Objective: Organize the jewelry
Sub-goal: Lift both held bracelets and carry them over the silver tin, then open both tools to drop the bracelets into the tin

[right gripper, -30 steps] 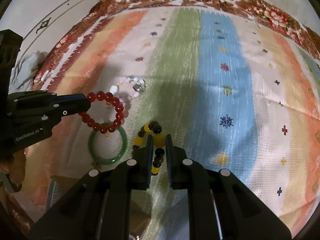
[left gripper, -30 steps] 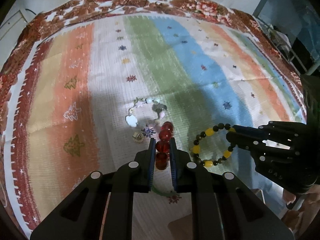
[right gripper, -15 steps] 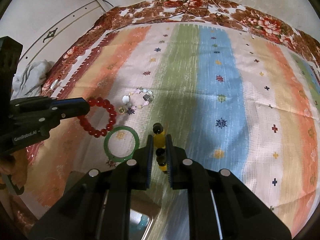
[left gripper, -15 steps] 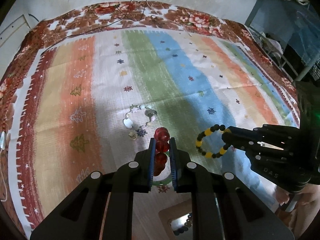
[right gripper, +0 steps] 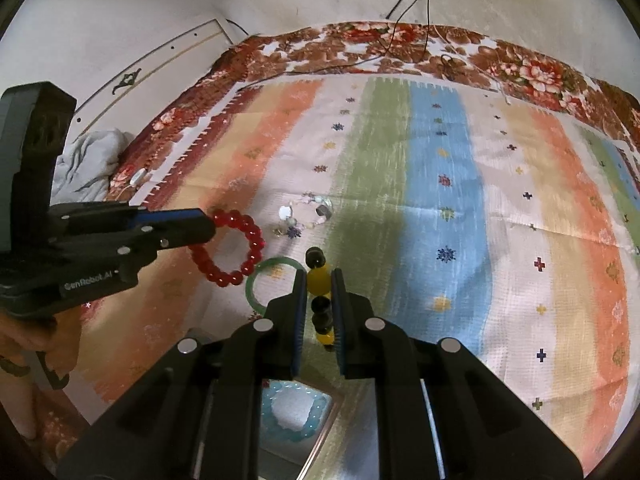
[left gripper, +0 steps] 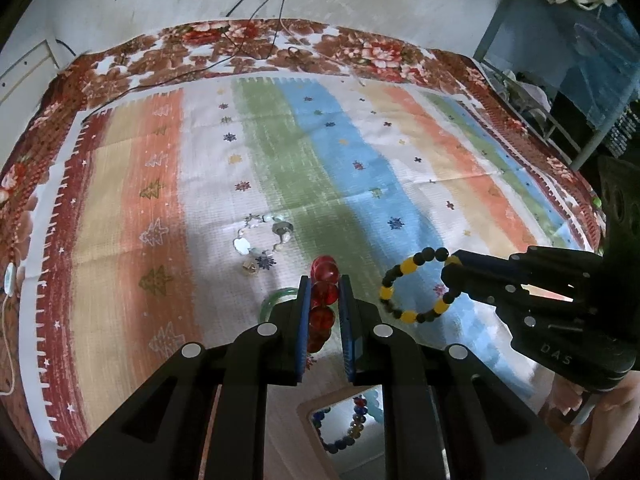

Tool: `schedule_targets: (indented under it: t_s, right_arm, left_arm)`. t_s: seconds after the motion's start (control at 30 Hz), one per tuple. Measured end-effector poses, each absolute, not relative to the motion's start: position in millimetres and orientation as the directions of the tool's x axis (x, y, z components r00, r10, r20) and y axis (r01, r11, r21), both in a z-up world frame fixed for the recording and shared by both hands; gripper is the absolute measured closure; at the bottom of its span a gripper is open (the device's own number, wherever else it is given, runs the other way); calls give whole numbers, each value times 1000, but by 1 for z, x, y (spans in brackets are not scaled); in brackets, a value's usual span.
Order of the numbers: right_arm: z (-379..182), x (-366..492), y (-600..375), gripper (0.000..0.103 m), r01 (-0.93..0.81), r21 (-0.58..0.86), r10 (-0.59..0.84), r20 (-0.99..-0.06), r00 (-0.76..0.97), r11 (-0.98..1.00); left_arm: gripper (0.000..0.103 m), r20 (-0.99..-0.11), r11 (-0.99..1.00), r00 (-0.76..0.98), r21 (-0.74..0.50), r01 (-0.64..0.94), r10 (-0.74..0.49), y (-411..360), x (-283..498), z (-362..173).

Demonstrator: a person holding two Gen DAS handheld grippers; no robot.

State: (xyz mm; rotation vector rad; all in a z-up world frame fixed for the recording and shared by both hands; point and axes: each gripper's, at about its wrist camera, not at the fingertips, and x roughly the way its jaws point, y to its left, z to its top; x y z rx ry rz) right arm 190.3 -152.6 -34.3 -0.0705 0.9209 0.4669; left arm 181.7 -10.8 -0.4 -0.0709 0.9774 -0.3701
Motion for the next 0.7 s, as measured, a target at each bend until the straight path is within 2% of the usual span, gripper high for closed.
schedule_targets:
  t_s: [0.7]
  right_arm:
    - [-12, 142, -156, 90, -452, 163, 414, -732, 540, 877]
  left_arm:
    - [90, -746, 908, 530, -256, 331, -404, -21, 128, 22]
